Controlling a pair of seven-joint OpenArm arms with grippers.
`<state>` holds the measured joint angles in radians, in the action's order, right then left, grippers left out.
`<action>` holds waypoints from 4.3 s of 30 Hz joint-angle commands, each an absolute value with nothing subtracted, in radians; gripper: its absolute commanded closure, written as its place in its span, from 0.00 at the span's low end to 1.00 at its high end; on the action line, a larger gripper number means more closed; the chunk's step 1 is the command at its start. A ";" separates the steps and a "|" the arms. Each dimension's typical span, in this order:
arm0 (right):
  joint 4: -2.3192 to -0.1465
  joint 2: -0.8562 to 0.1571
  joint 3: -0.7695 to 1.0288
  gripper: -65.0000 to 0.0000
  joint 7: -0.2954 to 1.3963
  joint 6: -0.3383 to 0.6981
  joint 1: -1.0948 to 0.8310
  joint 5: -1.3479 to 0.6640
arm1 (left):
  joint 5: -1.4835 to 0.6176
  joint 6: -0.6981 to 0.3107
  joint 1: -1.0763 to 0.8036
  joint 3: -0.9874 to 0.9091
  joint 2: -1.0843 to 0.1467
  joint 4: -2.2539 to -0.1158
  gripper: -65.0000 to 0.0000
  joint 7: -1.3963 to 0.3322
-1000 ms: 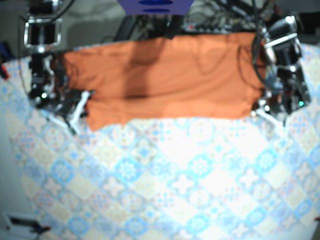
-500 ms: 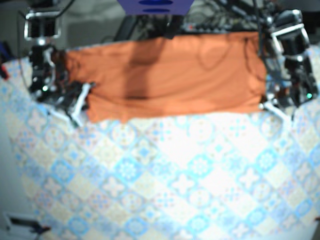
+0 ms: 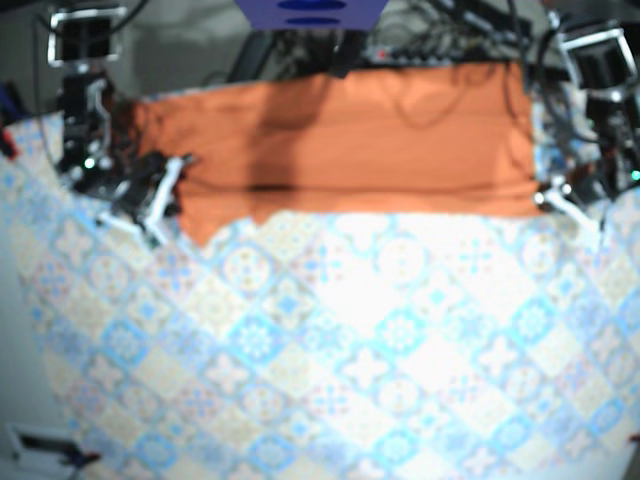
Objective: Fold the T-shirt properly
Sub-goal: 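Lift the hem with both grippers and fold it toward the shoulder edge, then hold the folded shirt with both grippers and press the fold flat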
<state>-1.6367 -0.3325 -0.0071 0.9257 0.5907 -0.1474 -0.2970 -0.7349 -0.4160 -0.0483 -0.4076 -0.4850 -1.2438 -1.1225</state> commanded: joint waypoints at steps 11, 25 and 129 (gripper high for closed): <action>-1.722 -0.367 0.002 1.00 0.917 0.591 -0.196 -0.302 | -0.745 -0.464 -0.120 -0.412 -0.507 -1.273 1.00 -1.112; -1.756 -0.387 0.051 1.00 0.917 0.591 -0.252 -0.302 | -0.745 -0.486 -0.196 -0.412 -0.507 -1.316 1.00 -1.110; -1.699 -0.387 0.045 1.00 1.023 0.588 -0.328 -0.300 | -0.737 -0.489 -0.355 -0.367 -0.503 -1.365 1.00 -1.109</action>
<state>-1.6859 -0.3717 0.0376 1.0328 0.5907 -0.3355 -0.2966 -0.7387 -0.4847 -0.3523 -0.3630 -0.4828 -1.3525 -1.0996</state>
